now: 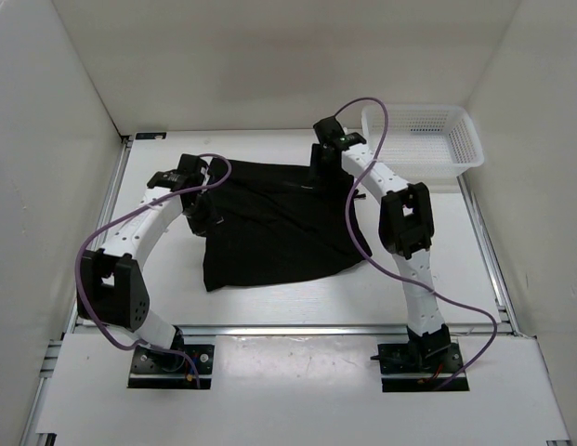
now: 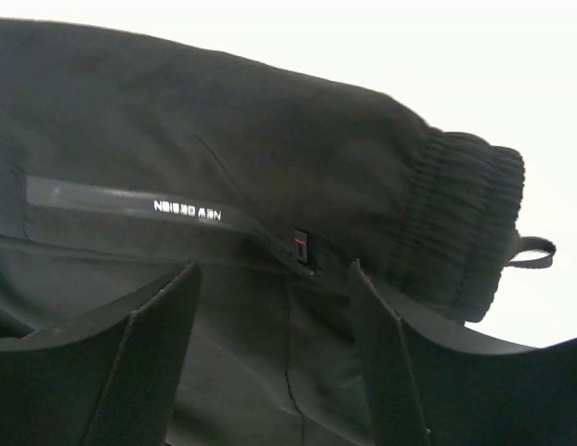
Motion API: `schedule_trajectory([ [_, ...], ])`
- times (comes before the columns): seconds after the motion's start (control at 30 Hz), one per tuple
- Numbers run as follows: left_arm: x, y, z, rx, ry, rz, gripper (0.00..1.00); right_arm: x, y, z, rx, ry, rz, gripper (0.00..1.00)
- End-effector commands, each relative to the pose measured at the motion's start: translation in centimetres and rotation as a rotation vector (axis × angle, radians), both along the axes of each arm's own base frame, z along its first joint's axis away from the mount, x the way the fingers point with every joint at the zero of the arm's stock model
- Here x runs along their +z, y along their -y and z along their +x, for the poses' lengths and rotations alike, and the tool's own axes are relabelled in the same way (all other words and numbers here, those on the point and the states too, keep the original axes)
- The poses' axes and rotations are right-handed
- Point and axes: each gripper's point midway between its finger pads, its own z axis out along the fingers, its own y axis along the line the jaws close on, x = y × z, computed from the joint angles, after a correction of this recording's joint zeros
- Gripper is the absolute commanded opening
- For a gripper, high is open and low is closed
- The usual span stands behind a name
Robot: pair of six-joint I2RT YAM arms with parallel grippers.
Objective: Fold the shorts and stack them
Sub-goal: Flatten the shorts out
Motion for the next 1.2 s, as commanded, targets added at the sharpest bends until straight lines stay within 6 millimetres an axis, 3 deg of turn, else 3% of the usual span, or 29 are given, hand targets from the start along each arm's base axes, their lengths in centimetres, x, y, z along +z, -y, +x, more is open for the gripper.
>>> schedule_trajectory([
  [0.0,1.1,0.4,0.0,0.004,0.04,-0.027,0.17,1.7,0.8,1.9,-0.015,0.054,-0.03,0.68],
  [0.03,1.1,0.4,0.0,0.004,0.04,-0.027,0.17,2.3,1.0,2.0,-0.02,0.056,-0.039,0.63],
  [0.1,1.3,0.2,0.0,0.007,0.051,-0.019,0.17,3.7,1.6,2.3,-0.042,0.095,-0.057,0.61],
  [0.13,1.2,0.0,0.1,0.01,0.053,-0.011,0.17,2.9,2.0,1.3,-0.045,0.085,-0.088,0.61],
  [0.17,1.3,0.1,0.1,0.019,0.051,-0.013,0.17,5.5,1.8,1.6,-0.049,0.153,-0.053,0.63],
  [0.27,1.3,0.1,0.1,0.019,0.051,-0.014,0.17,6.3,2.6,-0.2,-0.078,0.161,-0.028,0.59],
  [0.33,1.0,0.0,-0.1,0.019,0.042,-0.011,0.17,5.8,2.2,-1.2,-0.078,0.126,0.009,0.47],
  [0.37,1.0,0.0,-0.1,0.019,0.042,-0.011,0.17,5.7,1.6,-1.4,-0.073,0.113,0.042,0.46],
  [0.43,1.0,0.0,-0.1,0.019,0.042,-0.011,0.17,4.4,0.7,-2.0,-0.086,0.051,0.114,0.46],
  [0.47,1.0,0.0,-0.1,0.019,0.042,-0.011,0.17,4.0,0.4,-2.0,-0.114,0.035,0.137,0.53],
  [0.57,0.7,0.0,-0.3,0.019,0.033,-0.009,0.17,3.4,-0.3,-0.9,-0.15,0.012,0.214,0.66],
  [0.6,0.7,-0.2,-0.3,0.022,0.035,-0.001,0.17,2.5,-0.7,-0.8,-0.171,-0.005,0.234,0.68],
  [0.77,0.8,-0.5,-0.5,0.018,0.039,0.013,0.17,2.1,-1.4,1.3,-0.21,0.006,0.275,0.68],
  [0.97,1.0,-0.7,-0.7,0.012,0.043,0.024,0.17,0.5,-1.1,2.3,-0.231,0.013,0.243,0.59],
  [1.17,0.7,-1.2,-0.8,0.024,0.036,0.035,0.17,0.6,-0.5,2.9,-0.237,0.021,0.231,0.52],
])
